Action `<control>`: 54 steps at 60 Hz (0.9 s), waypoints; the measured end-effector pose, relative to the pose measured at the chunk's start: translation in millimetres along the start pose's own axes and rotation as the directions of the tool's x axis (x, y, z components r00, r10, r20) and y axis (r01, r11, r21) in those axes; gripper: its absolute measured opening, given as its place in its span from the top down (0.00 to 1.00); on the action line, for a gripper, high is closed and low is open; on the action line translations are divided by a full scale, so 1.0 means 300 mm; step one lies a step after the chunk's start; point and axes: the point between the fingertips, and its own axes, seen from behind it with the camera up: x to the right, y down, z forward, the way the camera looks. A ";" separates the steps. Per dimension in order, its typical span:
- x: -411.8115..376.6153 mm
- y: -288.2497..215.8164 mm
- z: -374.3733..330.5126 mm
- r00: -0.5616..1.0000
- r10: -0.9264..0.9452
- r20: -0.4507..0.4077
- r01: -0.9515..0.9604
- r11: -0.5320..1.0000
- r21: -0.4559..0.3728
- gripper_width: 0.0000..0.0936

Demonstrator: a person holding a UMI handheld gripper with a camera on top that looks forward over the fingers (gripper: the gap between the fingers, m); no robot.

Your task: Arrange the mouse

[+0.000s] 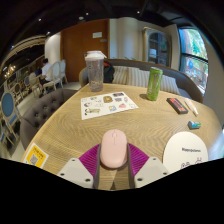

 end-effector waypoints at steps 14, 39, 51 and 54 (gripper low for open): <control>0.181 -0.313 -0.324 0.998 0.023 -0.054 -0.010 0.971 0.237 0.59; 0.810 0.121 -0.273 0.943 0.188 -0.275 -0.192 0.981 0.012 0.59; 0.813 0.157 -0.246 0.950 0.170 -0.262 -0.182 0.983 -0.023 0.48; 0.802 0.156 -0.256 0.960 0.153 -0.236 -0.166 0.985 -0.038 0.43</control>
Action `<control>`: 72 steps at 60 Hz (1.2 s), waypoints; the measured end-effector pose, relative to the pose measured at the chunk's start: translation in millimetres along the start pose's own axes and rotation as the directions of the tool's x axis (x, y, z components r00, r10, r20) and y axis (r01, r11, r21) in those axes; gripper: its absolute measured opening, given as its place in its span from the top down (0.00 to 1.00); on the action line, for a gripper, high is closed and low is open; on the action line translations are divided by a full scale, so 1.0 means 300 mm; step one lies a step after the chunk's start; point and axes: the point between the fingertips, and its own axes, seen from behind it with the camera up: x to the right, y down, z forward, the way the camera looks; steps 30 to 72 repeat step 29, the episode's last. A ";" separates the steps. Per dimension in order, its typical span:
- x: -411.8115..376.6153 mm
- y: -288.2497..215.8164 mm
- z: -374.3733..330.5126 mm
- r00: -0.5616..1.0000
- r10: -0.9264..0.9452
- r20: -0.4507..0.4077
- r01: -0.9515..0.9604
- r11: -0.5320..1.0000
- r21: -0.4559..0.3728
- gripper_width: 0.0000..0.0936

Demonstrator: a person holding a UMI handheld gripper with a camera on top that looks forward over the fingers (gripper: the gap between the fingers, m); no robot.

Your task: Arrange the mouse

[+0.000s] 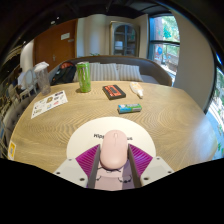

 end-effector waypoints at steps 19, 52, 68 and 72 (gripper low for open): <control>0.084 -0.058 -0.325 0.996 0.031 0.084 -0.043 0.988 0.149 0.08; 0.220 0.010 -0.457 0.995 0.062 0.072 -0.075 0.979 0.191 0.10; 0.220 0.010 -0.457 0.995 0.062 0.072 -0.075 0.979 0.191 0.10; 0.220 0.010 -0.457 0.995 0.062 0.072 -0.075 0.979 0.191 0.10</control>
